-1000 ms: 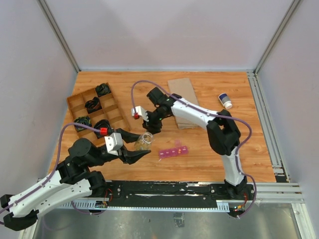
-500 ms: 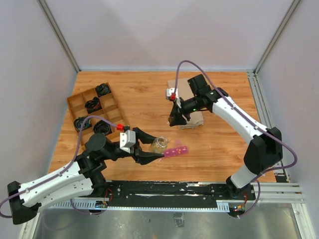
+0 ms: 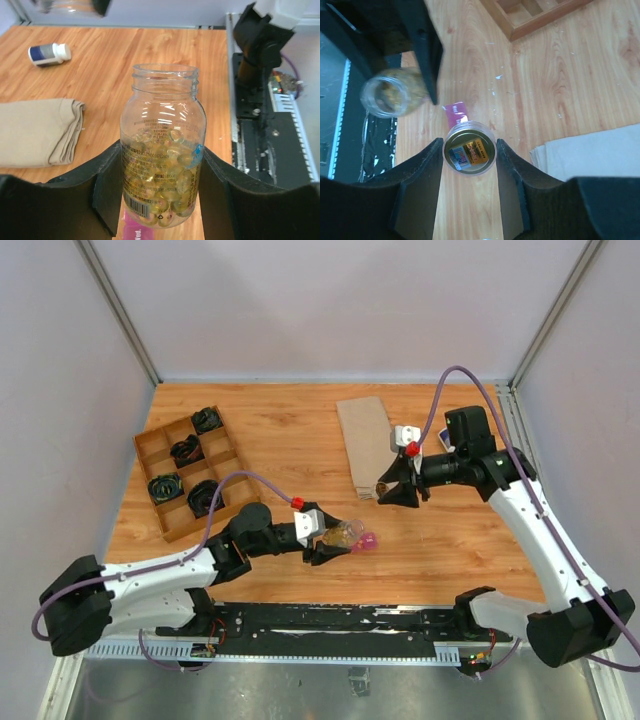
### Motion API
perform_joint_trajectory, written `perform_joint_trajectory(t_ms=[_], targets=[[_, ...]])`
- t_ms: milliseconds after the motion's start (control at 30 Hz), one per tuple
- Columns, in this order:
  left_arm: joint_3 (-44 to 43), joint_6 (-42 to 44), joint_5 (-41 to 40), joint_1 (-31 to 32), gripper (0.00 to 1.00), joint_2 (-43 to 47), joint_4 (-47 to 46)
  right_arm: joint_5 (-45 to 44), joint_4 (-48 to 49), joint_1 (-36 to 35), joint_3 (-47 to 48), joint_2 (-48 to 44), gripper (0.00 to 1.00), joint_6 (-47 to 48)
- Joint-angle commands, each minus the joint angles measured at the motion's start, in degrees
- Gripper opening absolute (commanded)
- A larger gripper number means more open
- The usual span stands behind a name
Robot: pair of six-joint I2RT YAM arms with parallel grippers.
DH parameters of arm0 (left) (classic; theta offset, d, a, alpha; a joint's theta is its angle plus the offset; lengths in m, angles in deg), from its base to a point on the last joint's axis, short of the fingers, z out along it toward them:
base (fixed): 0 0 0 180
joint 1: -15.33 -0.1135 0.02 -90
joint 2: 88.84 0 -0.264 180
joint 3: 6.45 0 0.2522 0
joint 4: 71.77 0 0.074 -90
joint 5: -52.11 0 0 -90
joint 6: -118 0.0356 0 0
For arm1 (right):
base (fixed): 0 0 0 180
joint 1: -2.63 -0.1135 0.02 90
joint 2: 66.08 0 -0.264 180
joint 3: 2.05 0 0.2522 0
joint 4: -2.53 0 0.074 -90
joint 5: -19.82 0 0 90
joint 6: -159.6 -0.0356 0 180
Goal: Sort the pills into containers
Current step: Screw the lid of the pill bottle onto the pill bottle.
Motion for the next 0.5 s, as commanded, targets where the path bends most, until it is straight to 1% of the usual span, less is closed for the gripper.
perform_joint_trajectory(t_ms=[0,67,167,300,367,467], targets=[[-2.48,2.58,1.14,-1.85,0.0,-5.83,-8.44,6.14,-0.91,2.54,-3.48,-2.24,0.25,0.39],[-2.18,1.87,1.79,-3.08,0.0,-7.89,-9.66,9.21,-1.21,3.47,-3.6,-2.37,0.25,0.71],[-1.35,-0.11,2.11,-4.86,0.0,-9.07,-11.78,13.42,-1.24,3.52,-5.81,-2.53,0.25,3.63],[-1.35,-2.5,2.77,-5.53,0.0,-9.98,-12.46,15.45,-0.74,3.26,-7.84,-2.64,0.26,6.87],[-1.41,-2.98,2.8,-5.66,0.0,-10.91,-12.41,15.05,-0.72,2.03,-8.34,-2.56,0.26,8.52],[-2.19,-3.66,3.23,-5.9,0.0,-12.71,-11.28,11.0,-0.51,-1.81,-7.96,-2.03,0.27,10.72]])
